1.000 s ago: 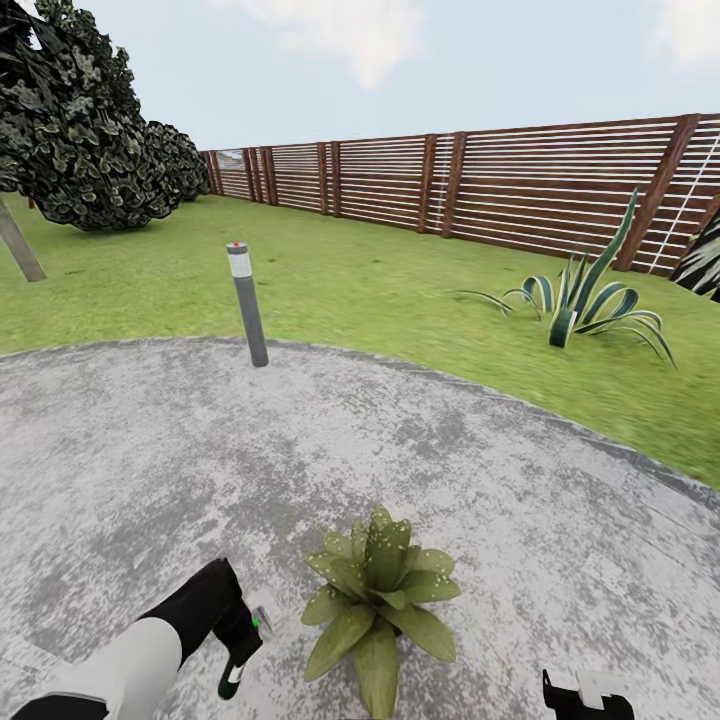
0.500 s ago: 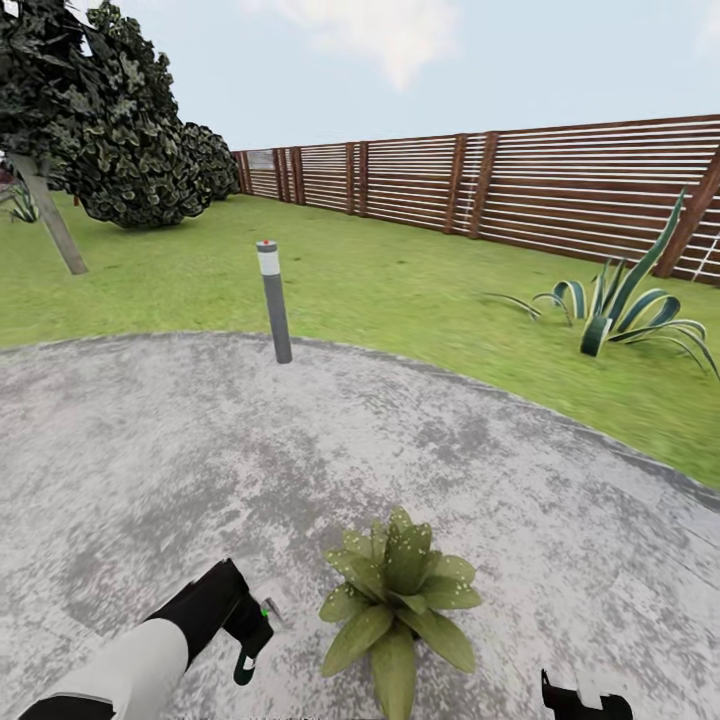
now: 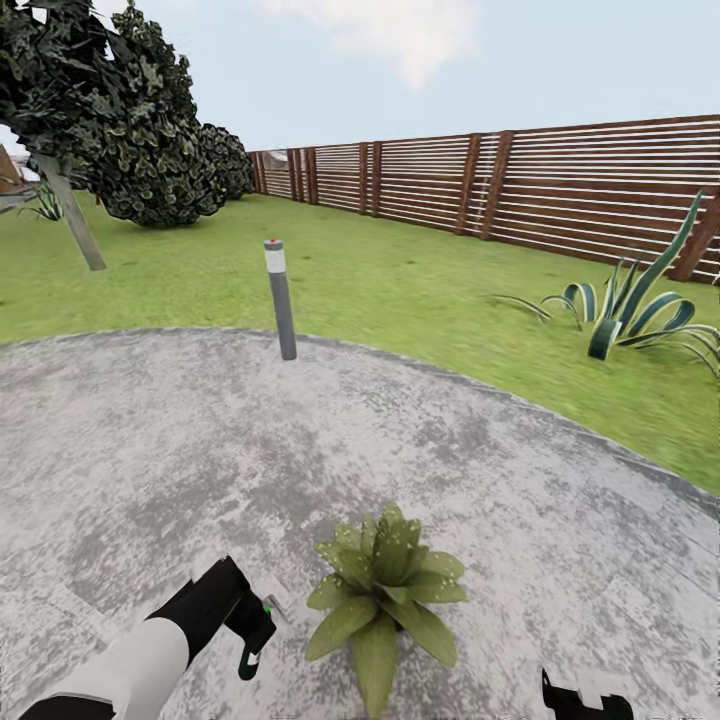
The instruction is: Pick up the pesticide atomizer in the garden and spray insectifuge to fully cover both potted plants in the garden.
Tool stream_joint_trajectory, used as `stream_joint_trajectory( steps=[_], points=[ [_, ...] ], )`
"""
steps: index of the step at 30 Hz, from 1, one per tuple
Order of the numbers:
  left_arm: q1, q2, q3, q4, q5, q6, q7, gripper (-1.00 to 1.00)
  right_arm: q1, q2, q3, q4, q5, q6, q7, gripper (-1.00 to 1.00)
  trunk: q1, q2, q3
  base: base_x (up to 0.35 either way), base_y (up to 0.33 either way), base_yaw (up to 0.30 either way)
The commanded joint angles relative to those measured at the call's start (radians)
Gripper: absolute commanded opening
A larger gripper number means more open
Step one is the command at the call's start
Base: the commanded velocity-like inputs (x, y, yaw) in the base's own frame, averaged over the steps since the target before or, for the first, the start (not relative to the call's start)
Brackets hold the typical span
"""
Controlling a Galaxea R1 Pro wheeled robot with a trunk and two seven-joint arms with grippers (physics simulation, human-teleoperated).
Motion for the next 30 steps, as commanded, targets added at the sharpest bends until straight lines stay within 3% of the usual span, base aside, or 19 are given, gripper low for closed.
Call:
stream_joint_trajectory(
  steps=[1, 7, 13, 26, 30],
  points=[
    [-0.001, 0.000, 0.001, -0.002, -0.010, 0.003, -0.008, -1.00, -0.001, 0.000, -0.005, 0.002, 0.011, -0.003, -0.005, 1.00, 0.000, 0.000, -0.001, -0.068, -0.056, 0.090],
    [0.000, 0.001, 0.002, 0.005, -0.007, 0.003, 0.046, -1.00, -0.001, 0.000, -0.005, 0.002, 0.011, -0.004, -0.005, 1.00, 0.000, 0.000, -0.001, -0.010, -0.008, 0.248],
    [0.000, -0.001, 0.000, 0.008, 0.051, 0.000, 0.064, -1.00, -0.001, 0.000, -0.005, 0.002, 0.011, -0.004, -0.005, 1.00, 0.000, 0.000, -0.001, 0.000, 0.000, 0.110],
    [0.000, -0.001, 0.000, 0.007, 0.054, 0.000, 0.064, -1.00, -0.001, -0.002, -0.005, 0.002, 0.012, -0.003, -0.004, 1.00, 0.000, 0.000, -0.001, -0.052, -0.210, 0.004],
    [0.000, -0.001, 0.000, 0.008, 0.054, 0.000, 0.064, -1.00, -0.001, 0.000, -0.005, 0.003, 0.012, -0.003, -0.004, 1.00, 0.000, 0.000, -0.001, -0.049, -0.036, 0.199]
  ],
)
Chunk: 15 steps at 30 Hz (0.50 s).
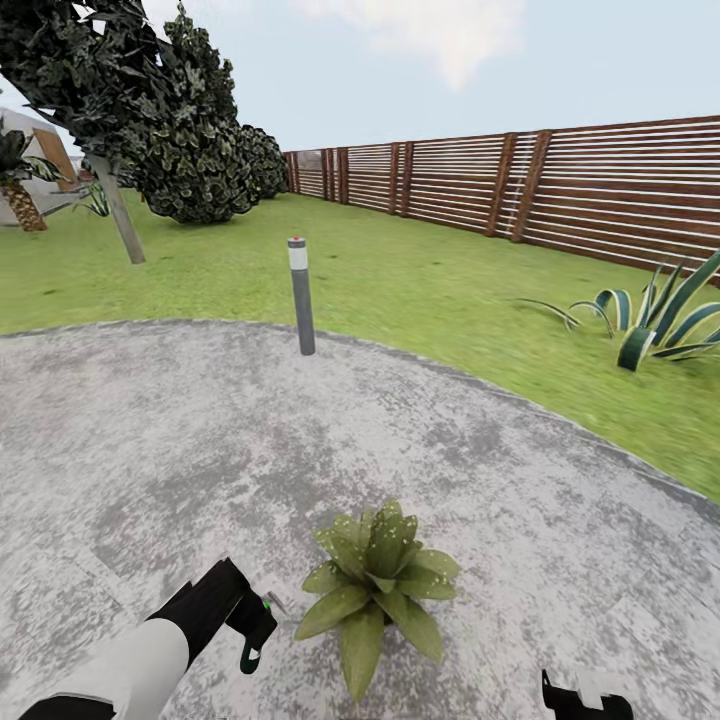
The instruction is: Pick up the pesticide atomizer in the garden and spray insectifuge to fully cover both potted plants in the garden.
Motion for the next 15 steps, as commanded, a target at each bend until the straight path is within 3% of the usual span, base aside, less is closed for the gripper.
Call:
stream_joint_trajectory(
  steps=[1, 8, 15],
  points=[
    [0.000, 0.000, 0.000, -0.002, -0.010, 0.002, -0.007, -1.00, -0.001, 0.000, -0.005, 0.001, 0.011, -0.004, -0.005, 1.00, 0.000, 0.000, -0.001, -0.010, -0.007, 0.262],
    [0.000, -0.002, -0.001, -0.001, -0.010, 0.001, -0.007, -1.00, -0.001, 0.001, -0.005, 0.002, 0.011, -0.003, -0.005, 1.00, 0.000, 0.000, -0.001, -0.001, -0.007, 0.271],
    [0.000, -0.002, 0.000, 0.000, -0.010, 0.001, -0.007, -1.00, -0.001, 0.002, -0.005, 0.000, 0.009, -0.004, -0.004, 1.00, 0.000, 0.000, -0.001, -0.067, -0.229, 0.060]
  ],
)
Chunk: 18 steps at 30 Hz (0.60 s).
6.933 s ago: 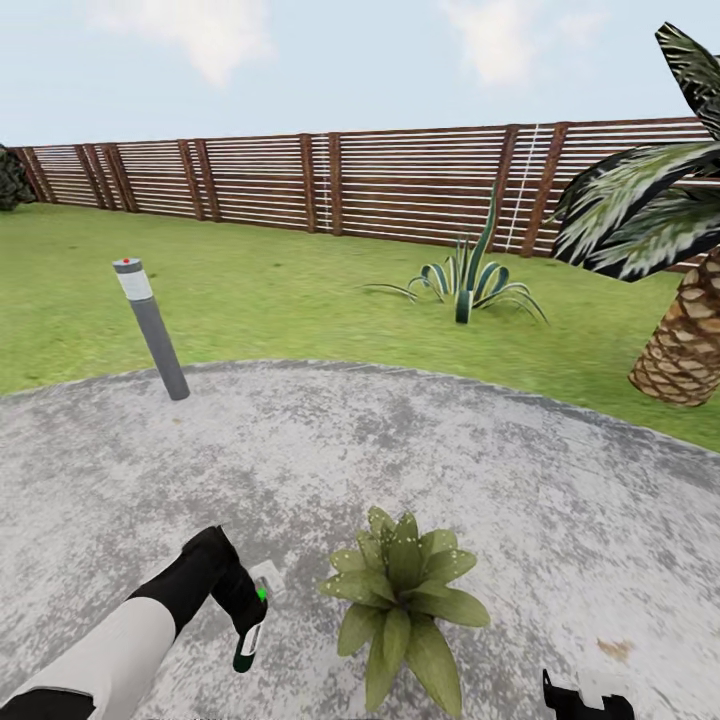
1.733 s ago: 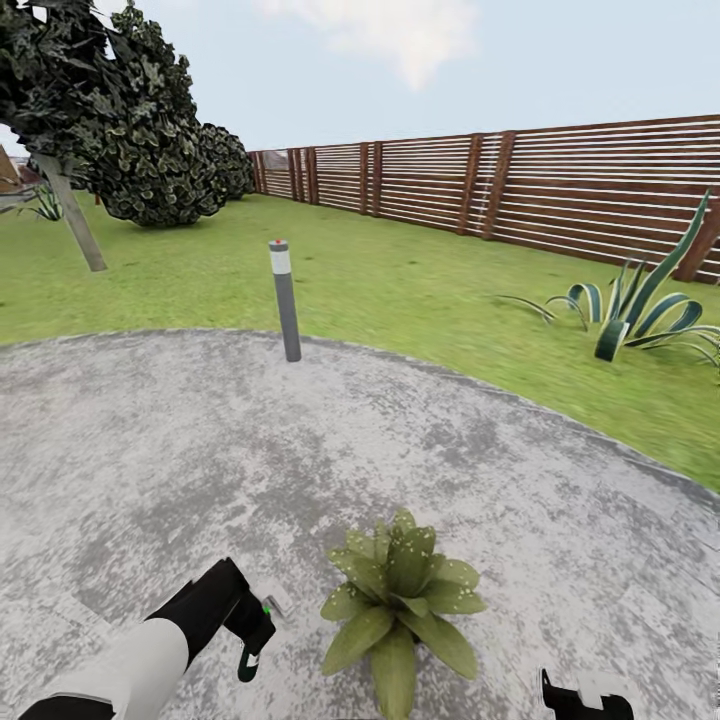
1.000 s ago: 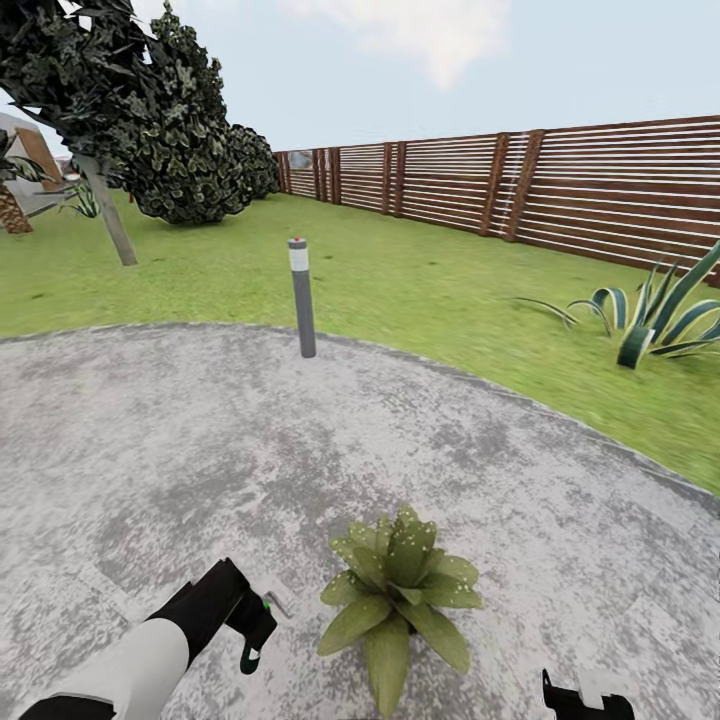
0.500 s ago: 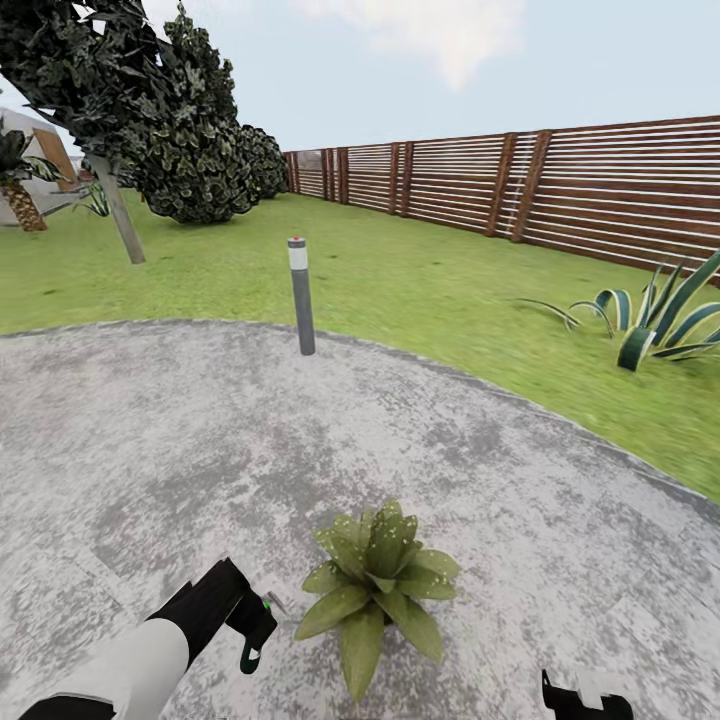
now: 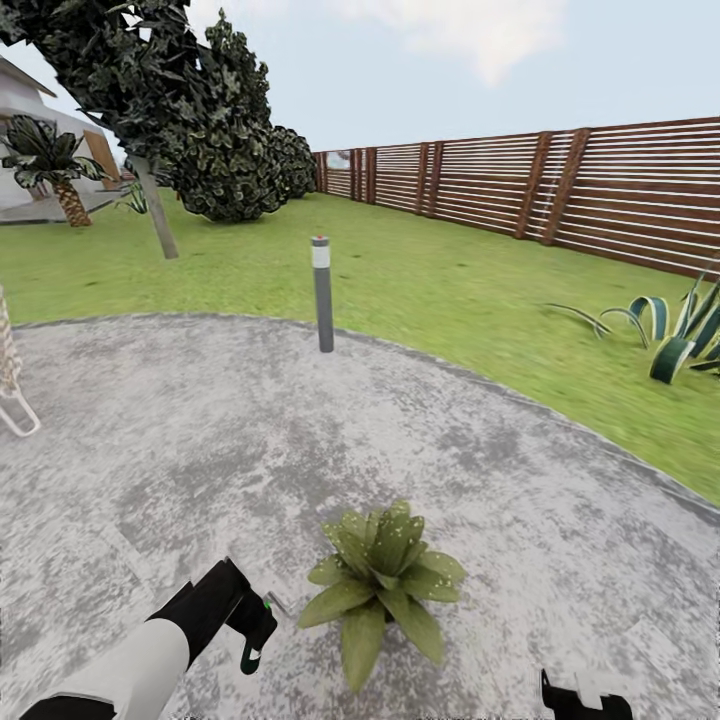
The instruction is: Pick up the pesticide atomizer in the garden and spray insectifuge to fully cover both potted plants in the garden.
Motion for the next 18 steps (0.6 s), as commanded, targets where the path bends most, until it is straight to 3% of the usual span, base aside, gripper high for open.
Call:
stream_joint_trajectory(
  steps=[1, 10, 18],
  points=[
    [0.000, 0.000, 0.001, -0.002, -0.010, 0.003, -0.008, -1.00, -0.001, 0.000, -0.005, 0.002, 0.011, -0.004, -0.005, 1.00, 0.000, 0.000, -0.001, -0.102, -0.262, 0.215],
    [0.000, 0.001, 0.001, -0.002, -0.010, 0.003, -0.008, -1.00, -0.001, 0.000, -0.005, 0.002, 0.011, -0.004, -0.005, 1.00, 0.000, 0.000, -0.001, -0.190, -0.206, 0.275],
    [0.000, 0.001, 0.001, -0.002, -0.010, 0.003, -0.008, -1.00, -0.001, 0.000, -0.005, 0.002, 0.011, -0.004, -0.004, 1.00, 0.000, 0.000, -0.001, -0.083, -0.060, 0.035]
  ],
)
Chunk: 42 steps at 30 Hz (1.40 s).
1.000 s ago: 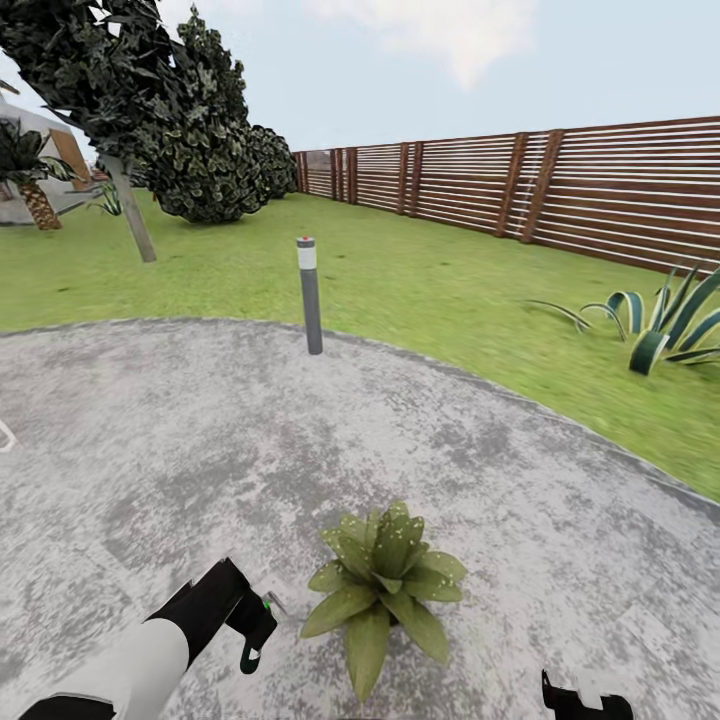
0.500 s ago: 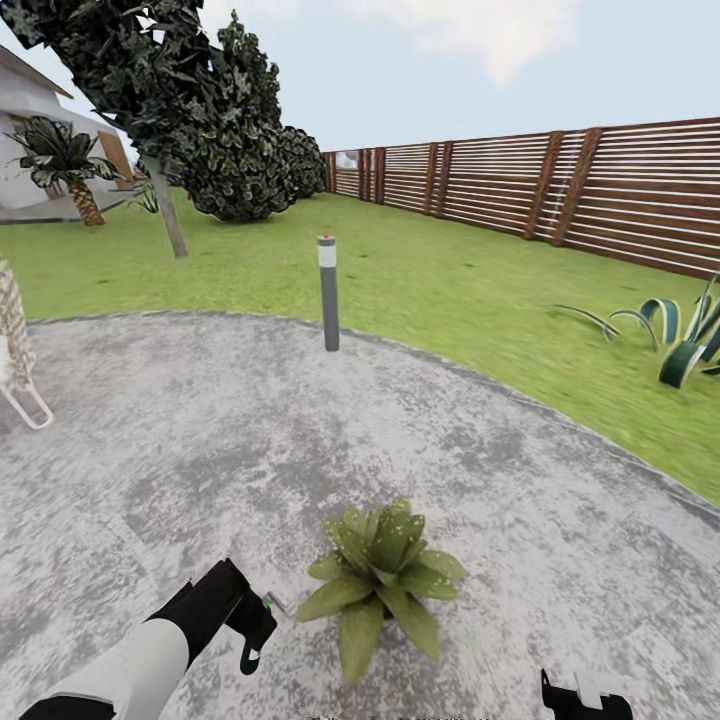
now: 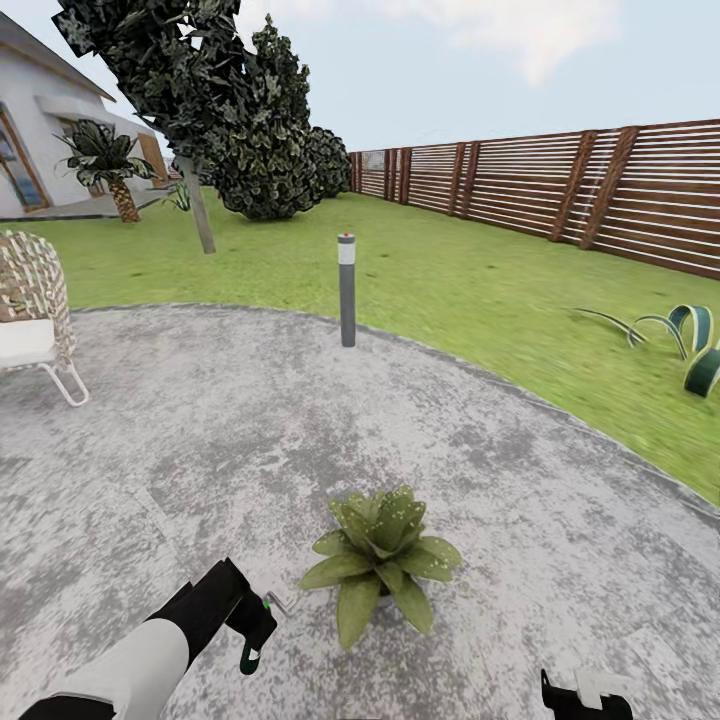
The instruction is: Pick up the pesticide atomizer in the garden and spray insectifuge to fully cover both potted plants in the garden.
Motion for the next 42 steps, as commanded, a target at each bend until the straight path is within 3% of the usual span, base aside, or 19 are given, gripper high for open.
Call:
stream_joint_trajectory(
  steps=[1, 11, 24, 26, 28, 30, 31, 33, 37, 42],
  points=[
    [0.000, 0.000, 0.000, -0.002, -0.010, 0.002, -0.008, -1.00, -0.001, 0.000, -0.005, 0.002, 0.011, -0.004, -0.005, 1.00, 0.000, 0.000, -0.001, -0.002, -0.001, 0.001],
    [0.000, -0.001, -0.001, -0.003, -0.009, 0.001, -0.008, -1.00, -0.001, 0.000, -0.005, 0.002, 0.011, -0.004, -0.006, 1.00, 0.000, 0.000, -0.001, 0.007, 0.000, 0.139],
    [0.000, -0.001, -0.002, -0.006, -0.012, 0.002, -0.009, -1.00, -0.001, 0.000, -0.005, 0.002, 0.011, -0.004, -0.004, 1.00, 0.000, 0.000, -0.001, 0.173, -0.077, 0.118],
    [-0.009, -0.028, -0.025, -0.017, -0.029, 0.014, -0.018, -1.00, -0.001, 0.000, -0.005, 0.002, 0.011, -0.004, -0.004, 1.00, 0.000, 0.000, -0.001, 0.001, -0.004, 0.000],
    [-0.012, -0.030, -0.061, -0.016, -0.051, 0.019, -0.023, -1.00, -0.001, 0.000, -0.005, 0.002, 0.011, -0.004, -0.004, 1.00, 0.000, 0.000, -0.001, 0.000, 0.000, 0.000],
    [-0.010, -0.024, -0.086, -0.008, -0.062, 0.018, -0.053, -1.00, -0.001, 0.000, -0.005, 0.002, 0.012, -0.003, -0.004, 1.00, 0.000, 0.000, -0.001, 0.000, 0.000, 0.000],
    [-0.004, 0.016, -0.092, -0.003, -0.063, 0.009, -0.087, -1.00, -0.001, 0.000, -0.005, 0.002, 0.012, -0.003, -0.004, 1.00, 0.000, 0.000, -0.001, 0.000, 0.000, 0.000],
    [-0.004, 0.045, -0.089, -0.004, -0.061, 0.006, -0.109, -1.00, -0.001, 0.000, -0.005, 0.003, 0.013, -0.003, -0.004, 1.00, 0.000, 0.000, -0.001, 0.000, 0.000, 0.000],
    [-0.013, 0.037, -0.081, -0.020, -0.059, 0.017, -0.155, -1.00, -0.001, 0.000, -0.005, 0.003, 0.014, -0.003, -0.003, 1.00, 0.000, 0.000, -0.001, 0.000, 0.000, 0.000],
    [-0.006, 0.048, -0.080, -0.006, -0.061, 0.017, -0.096, -1.00, -0.001, -0.003, -0.004, 0.003, 0.015, -0.002, -0.004, 1.00, 0.000, 0.000, -0.001, 0.000, 0.000, 0.000]
  ],
)
